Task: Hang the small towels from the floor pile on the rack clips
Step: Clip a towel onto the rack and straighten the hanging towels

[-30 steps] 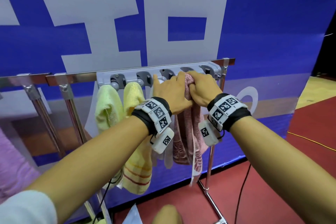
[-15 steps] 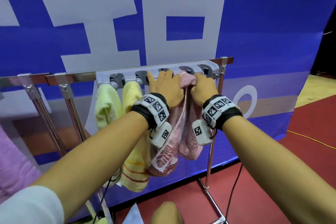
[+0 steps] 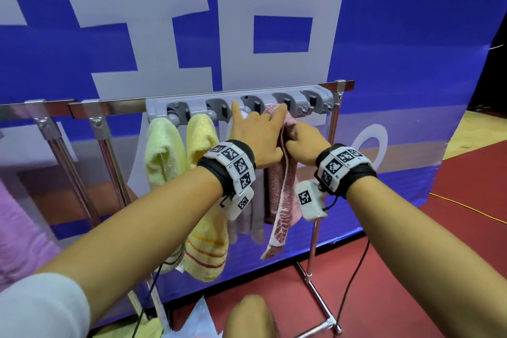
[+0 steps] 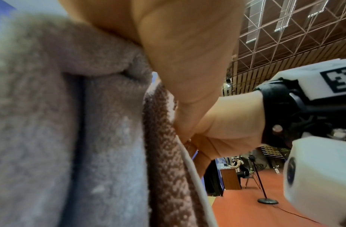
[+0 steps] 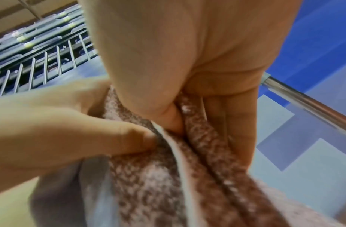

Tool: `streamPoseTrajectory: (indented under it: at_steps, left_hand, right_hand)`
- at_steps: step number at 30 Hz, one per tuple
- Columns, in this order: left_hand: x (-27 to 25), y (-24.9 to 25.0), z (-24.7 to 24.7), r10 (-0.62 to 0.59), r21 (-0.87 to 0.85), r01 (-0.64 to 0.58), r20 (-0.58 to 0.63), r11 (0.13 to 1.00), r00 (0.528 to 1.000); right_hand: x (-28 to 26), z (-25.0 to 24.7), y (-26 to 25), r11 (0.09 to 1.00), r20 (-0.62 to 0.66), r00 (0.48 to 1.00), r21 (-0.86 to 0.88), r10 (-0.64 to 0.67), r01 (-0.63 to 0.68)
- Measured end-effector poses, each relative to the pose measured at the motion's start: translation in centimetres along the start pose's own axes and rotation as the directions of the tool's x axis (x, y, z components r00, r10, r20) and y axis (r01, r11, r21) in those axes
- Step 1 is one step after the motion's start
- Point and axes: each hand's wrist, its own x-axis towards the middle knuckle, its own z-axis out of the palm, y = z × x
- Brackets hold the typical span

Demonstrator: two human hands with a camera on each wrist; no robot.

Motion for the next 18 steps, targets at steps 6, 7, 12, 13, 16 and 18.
streamPoseTrajectory:
  at_steps: [6, 7, 12, 13, 16, 18]
  left_hand:
    - [-1.2, -0.1, 1.2, 0.045, 0.068, -0.042, -0.041, 0.997, 0.998]
    - [-1.8, 0.0, 1.3, 0.037, 0.049, -0.033, -0.072, 0.998, 0.997]
    - [-6.1, 1.4, 4.3, 0.103, 0.039, -0.097, -0.231, 0.995, 0.967]
    - [-6.9, 1.7, 5.0, 0.143, 0.050, -0.136, -0.214, 0.989, 0.966]
    - [-8.4, 2.5, 6.7, 0.300, 0.153, -0.283, -0.104, 0.947, 0.948]
    - [-8.6, 2.8, 7.6, 0.404, 0.210, -0.399, 0.019, 0.893, 0.915]
  right_hand:
    - [-1.4, 1.8, 0.0, 1.000, 0.035, 0.999, 0.013, 0.006, -0.006]
    - [-1.6, 2.0, 0.1, 1.000, 0.021, 1.000, 0.004, -0.005, 0.005]
    - [-2.3, 3.0, 1.5, 0.996, -0.092, 0.996, -0.084, -0.017, 0.009]
    - [-2.5, 3.0, 1.7, 0.997, -0.111, 0.994, -0.078, -0.010, 0.001]
    - [-2.8, 2.8, 2.5, 0.996, -0.139, 0.990, -0.080, 0.038, -0.049]
    - [-3.0, 2.5, 2.7, 0.994, -0.156, 0.986, -0.080, 0.060, -0.074]
